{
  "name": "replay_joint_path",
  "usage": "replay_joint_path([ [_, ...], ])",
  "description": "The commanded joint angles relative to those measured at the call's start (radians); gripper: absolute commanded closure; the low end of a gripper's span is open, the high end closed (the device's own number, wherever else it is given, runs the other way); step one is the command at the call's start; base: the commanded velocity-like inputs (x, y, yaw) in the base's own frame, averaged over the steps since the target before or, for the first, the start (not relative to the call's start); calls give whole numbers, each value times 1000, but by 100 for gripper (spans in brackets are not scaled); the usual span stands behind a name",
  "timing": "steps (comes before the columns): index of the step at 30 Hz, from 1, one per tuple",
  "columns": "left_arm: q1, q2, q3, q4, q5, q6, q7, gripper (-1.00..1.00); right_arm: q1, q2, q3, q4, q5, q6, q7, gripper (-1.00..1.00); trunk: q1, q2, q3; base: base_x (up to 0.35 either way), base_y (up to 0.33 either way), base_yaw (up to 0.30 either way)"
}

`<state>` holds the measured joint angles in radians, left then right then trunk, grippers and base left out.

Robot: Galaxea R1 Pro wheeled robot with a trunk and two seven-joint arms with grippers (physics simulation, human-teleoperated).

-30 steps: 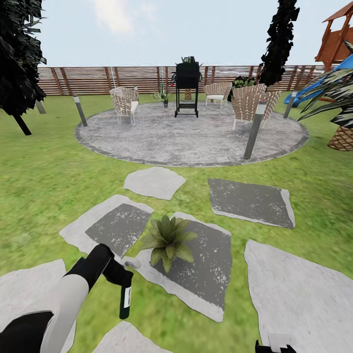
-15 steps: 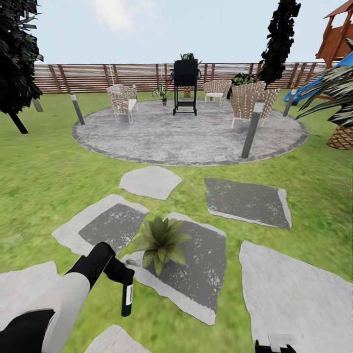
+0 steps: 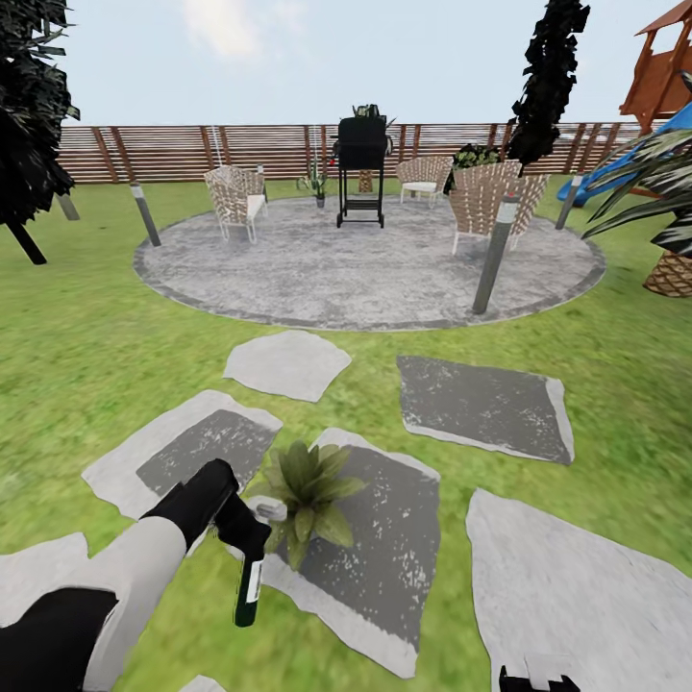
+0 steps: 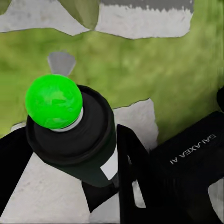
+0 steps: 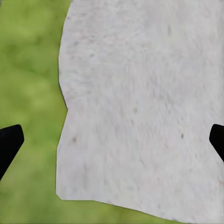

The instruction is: Pick up the pesticide atomizer in the garden and spray insectifuge to fully cover both potted plants in the garden.

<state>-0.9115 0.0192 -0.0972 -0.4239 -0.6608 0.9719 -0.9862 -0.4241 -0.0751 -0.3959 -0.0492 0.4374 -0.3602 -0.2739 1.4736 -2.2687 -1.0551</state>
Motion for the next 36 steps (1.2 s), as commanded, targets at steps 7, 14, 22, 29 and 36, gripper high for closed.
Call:
replay_joint_path([
  [7, -42, 9, -169, 9, -14, 19, -181, 100, -1, 1, -8, 2, 11, -3, -4, -100, 0, 0, -1, 3, 0, -8],
  [14, -37, 13, -179, 10, -16, 20, -184, 100, -1, 1, -8, 2, 11, -3, -4, -100, 0, 0, -1, 3, -4, -178],
  [22, -44, 5, -178, 2, -16, 22, -184, 100, -1, -3, -7, 5, 15, -3, -3, -100, 0, 0, -1, -59, -198, -8],
  [29, -115, 4, -175, 11, -14, 39, -185, 100, -1, -3, -8, 5, 15, -2, -5, -100, 0, 0, -1, -61, -45, 0],
  [36, -175, 14, -177, 19, -13, 43, -186, 100, -1, -3, -8, 5, 15, -2, -5, -100, 0, 0, -1, -2, -1, 0],
])
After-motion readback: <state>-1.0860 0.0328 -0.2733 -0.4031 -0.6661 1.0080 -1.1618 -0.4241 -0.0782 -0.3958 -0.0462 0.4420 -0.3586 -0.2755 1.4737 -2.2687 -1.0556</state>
